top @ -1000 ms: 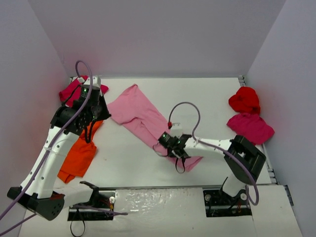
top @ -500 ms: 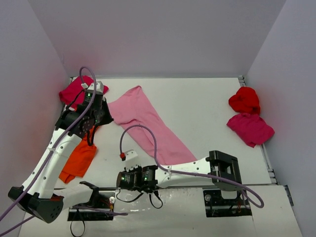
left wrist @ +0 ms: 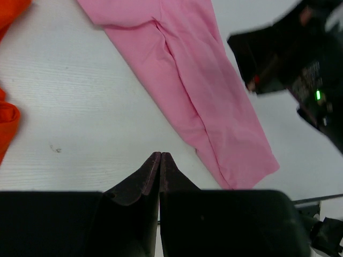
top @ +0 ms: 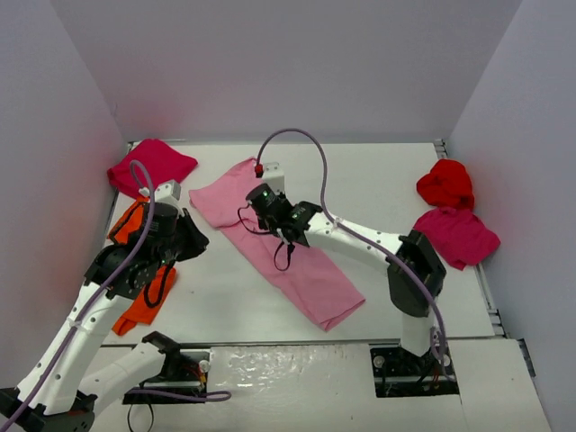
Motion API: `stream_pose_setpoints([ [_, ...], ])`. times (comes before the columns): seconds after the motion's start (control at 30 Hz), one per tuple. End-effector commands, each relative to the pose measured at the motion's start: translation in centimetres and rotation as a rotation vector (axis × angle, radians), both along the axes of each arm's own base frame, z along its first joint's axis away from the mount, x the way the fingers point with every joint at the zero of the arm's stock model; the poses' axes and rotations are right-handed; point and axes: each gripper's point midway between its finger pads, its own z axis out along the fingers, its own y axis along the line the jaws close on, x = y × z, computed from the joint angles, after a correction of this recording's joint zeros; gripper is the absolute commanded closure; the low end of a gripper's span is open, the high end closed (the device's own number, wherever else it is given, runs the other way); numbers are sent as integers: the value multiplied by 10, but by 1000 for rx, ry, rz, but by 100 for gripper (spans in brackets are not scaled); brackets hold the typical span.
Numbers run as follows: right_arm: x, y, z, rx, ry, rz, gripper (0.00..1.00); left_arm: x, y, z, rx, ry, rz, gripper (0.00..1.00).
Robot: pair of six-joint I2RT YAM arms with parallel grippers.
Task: Fold and stack the t-shirts
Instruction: Fold the tshirt
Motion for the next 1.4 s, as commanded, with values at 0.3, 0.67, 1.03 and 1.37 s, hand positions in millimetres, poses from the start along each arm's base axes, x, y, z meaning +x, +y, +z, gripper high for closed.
stream_pose_setpoints([
  [0.3,119,101,-47,21,-48,335,100,-38,15,5,-75,-31,75,100],
  [0.67,187,56,-76,-2,-51,220,100,-53,24,-7,-47,2,74,100],
  [1.03,220,-32,-133,-28,83,78,100,-51,19,-12,-52,18,64,100],
  [1.37,219,-24,-96,-26,17,79,100,-47,17,-15,-55,21,74,100],
])
